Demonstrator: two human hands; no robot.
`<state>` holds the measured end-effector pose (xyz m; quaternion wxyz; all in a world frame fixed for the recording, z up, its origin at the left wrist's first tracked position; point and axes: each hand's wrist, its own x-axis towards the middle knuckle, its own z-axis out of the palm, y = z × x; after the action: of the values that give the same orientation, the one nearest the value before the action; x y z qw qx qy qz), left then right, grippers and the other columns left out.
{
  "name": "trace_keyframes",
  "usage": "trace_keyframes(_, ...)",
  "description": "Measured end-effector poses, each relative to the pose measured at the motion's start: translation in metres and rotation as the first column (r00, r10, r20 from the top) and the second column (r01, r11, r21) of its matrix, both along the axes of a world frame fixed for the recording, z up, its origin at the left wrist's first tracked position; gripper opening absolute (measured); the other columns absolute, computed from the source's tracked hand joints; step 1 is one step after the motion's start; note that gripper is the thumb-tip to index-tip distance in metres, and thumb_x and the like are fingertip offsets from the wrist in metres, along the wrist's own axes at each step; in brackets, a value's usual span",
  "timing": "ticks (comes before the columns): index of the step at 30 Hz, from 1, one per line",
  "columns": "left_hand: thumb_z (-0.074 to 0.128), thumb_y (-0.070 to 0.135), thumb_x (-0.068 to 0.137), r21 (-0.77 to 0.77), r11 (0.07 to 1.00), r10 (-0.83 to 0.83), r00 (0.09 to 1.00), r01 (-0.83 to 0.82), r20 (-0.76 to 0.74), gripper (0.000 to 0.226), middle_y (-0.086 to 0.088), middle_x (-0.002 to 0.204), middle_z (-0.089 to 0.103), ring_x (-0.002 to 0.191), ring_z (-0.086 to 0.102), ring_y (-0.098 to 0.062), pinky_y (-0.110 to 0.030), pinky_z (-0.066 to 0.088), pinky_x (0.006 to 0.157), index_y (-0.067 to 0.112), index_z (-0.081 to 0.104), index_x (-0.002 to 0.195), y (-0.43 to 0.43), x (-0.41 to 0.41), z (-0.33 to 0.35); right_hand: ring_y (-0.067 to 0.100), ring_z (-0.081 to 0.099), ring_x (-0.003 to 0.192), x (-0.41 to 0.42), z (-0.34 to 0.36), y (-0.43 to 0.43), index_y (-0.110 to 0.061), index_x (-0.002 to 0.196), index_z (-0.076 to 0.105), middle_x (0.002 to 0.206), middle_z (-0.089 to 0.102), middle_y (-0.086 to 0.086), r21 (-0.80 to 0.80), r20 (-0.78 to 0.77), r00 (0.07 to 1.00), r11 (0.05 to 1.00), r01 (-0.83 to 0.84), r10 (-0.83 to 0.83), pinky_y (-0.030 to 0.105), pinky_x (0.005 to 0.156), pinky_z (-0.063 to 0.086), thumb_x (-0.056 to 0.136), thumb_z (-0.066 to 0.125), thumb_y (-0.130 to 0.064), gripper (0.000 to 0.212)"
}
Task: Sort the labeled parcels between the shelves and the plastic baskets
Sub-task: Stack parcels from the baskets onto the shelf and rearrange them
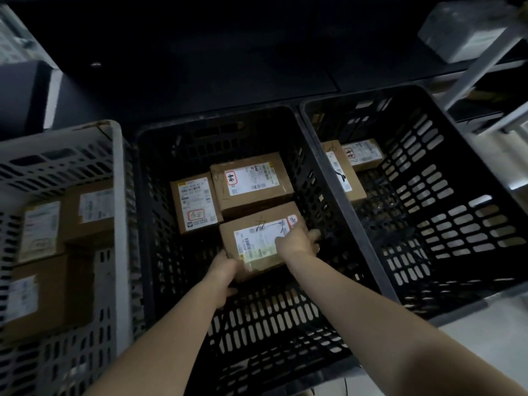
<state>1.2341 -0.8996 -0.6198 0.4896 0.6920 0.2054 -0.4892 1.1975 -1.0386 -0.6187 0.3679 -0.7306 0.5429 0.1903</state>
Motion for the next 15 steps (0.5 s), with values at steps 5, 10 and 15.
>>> trace_keyframes(5,0.037,-0.013,0.089,-0.157,0.982,0.108,0.993,-0.101,0.039,0.043,-0.017,0.115,0.063,0.085,0.062,-0.022,-0.031,0.053,0.075,-0.002,0.048,0.129,-0.012,0.006,-0.005,0.04,0.02,0.137,-0.002,-0.014,0.002,-0.026,0.143,0.041,0.154,0.01,0.012,0.055,-0.13,0.754,0.764,-0.643,0.644,0.04,0.114,0.025,0.094,0.053,-0.028,0.05)
trace_keyframes(10,0.042,-0.006,0.094,-0.162,0.985,0.075,0.995,-0.064,0.063,0.035,-0.008,0.107,0.066,0.092,0.063,-0.02,-0.032,0.051,0.082,0.006,0.053,0.125,-0.012,0.013,-0.018,0.037,-0.019,0.145,-0.012,-0.029,-0.008,-0.036,0.154,0.01,0.161,-0.02,-0.001,0.003,-0.141,0.539,0.545,-0.838,0.83,0.044,0.119,0.01,0.091,0.042,0.008,0.084)
trace_keyframes(15,0.047,0.006,0.096,0.137,0.948,-0.314,0.907,0.286,0.281,0.033,-0.009,0.121,0.057,0.101,0.055,-0.021,-0.027,0.043,0.083,0.007,0.051,0.129,-0.011,0.019,-0.004,0.041,-0.005,0.147,-0.006,-0.013,-0.015,-0.032,0.155,0.009,0.162,-0.01,0.005,0.027,-0.241,0.395,0.413,-0.91,0.887,0.048,0.119,0.013,0.095,0.034,0.003,0.074)
